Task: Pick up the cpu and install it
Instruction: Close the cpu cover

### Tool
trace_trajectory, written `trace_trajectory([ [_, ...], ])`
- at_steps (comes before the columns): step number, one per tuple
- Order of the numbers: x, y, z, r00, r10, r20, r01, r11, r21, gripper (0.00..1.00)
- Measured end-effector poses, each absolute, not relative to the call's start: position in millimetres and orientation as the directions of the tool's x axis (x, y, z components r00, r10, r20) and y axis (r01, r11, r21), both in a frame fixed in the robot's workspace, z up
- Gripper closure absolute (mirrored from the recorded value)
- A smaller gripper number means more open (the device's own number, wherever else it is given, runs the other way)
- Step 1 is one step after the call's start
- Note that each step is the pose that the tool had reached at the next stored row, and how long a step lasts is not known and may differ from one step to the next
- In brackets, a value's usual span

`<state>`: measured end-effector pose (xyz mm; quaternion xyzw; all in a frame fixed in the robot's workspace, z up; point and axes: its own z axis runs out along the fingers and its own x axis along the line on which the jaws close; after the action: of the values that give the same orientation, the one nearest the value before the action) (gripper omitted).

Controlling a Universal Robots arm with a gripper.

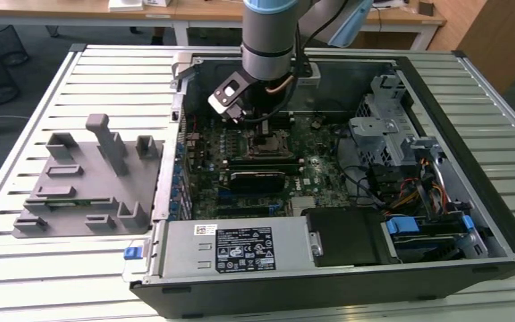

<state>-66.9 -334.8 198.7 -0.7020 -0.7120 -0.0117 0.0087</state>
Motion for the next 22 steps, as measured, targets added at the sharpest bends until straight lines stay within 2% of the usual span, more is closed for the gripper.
trace_trajectory([
  [10, -67, -335, 212, -0.014, 1.000, 0.028, 1.000, 0.014, 0.004, 0.89],
  [22, -56, -338, 212, -0.014, 0.999, 0.029, 1.000, 0.014, 0.004, 0.89],
])
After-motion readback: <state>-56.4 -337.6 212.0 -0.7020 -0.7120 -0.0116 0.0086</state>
